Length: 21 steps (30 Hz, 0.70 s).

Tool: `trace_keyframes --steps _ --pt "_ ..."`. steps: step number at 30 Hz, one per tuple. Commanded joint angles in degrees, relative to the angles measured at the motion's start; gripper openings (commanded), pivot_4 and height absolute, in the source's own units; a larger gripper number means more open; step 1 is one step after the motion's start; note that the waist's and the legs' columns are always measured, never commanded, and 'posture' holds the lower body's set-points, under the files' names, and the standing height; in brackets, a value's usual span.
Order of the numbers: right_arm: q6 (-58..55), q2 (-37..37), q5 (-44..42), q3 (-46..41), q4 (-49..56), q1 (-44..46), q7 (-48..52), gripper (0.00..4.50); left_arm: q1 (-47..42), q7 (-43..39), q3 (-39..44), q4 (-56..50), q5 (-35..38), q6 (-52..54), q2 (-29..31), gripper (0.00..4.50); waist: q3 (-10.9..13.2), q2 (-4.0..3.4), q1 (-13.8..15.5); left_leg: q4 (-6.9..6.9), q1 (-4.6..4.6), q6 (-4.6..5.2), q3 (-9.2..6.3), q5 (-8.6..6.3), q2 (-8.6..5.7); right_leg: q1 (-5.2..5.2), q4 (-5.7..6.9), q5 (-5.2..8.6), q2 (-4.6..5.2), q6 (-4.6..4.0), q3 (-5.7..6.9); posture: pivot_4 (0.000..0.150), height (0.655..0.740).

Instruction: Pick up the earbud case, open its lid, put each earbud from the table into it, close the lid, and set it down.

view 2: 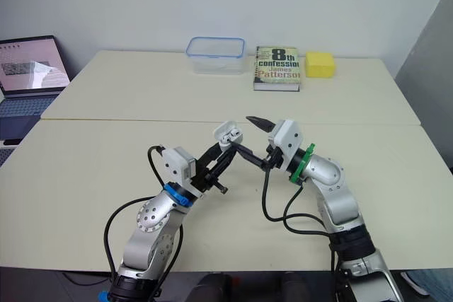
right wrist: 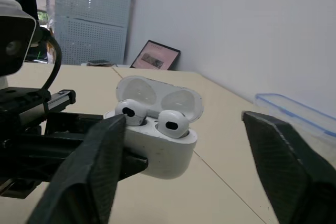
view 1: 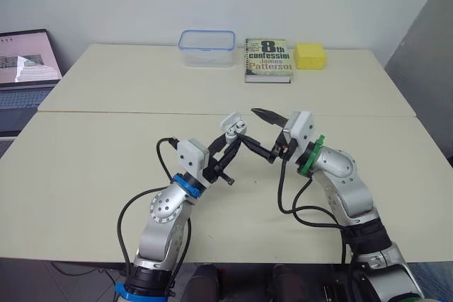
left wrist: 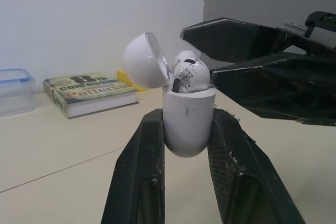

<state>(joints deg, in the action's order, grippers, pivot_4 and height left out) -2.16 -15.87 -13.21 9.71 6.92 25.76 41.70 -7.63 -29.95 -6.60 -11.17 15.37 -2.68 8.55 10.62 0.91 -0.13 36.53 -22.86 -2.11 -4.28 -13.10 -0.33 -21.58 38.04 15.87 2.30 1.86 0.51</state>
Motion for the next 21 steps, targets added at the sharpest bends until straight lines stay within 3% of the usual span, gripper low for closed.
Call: trace_keyframes --steps 1,7,14,21 --pt "-2.1 -2.1 -3.1 -2.3 6.1 -0.2 1.0 4.5 -0.6 -0.1 -0.3 -2.3 0.4 -1.0 -0.3 0.75 0.0 0.0 0.0 0.0 0.0 0.0 0.0 0.0 0.0 0.0 -0.01 0.0 0.0 0.0 0.0 0.15 0.74" --pt "-12.7 -12.7 -10.4 -8.0 15.8 -0.7 4.2 4.5 -0.3 -0.3 0.4 -1.7 0.8 -0.9 0.3 0.75 0.0 0.0 0.1 0.01 -0.02 0.0 -0.03 0.0 0.0 0.04 -0.05 0.0 0.06 0.0 0.02 0.15 0.74" --pt "-19.6 -21.1 -14.7 -13.5 14.9 3.4 6.2 4.5 -1.3 -2.9 0.2 -0.6 2.3 -0.2 0.7 0.75 0.0 0.0 0.0 0.0 -0.01 0.0 0.07 0.0 -0.02 0.02 -0.04 0.0 0.02 0.0 0.01 0.15 0.74" --pt "-22.6 -26.3 -16.4 -17.8 15.7 1.0 7.2 4.5 -2.6 -16.8 -2.6 -3.7 13.3 12.7 8.0 0.75 0.0 0.0 0.1 -0.04 -0.05 0.0 0.12 0.0 -0.01 0.01 -0.07 0.01 0.01 0.0 0.06 0.15 0.74"
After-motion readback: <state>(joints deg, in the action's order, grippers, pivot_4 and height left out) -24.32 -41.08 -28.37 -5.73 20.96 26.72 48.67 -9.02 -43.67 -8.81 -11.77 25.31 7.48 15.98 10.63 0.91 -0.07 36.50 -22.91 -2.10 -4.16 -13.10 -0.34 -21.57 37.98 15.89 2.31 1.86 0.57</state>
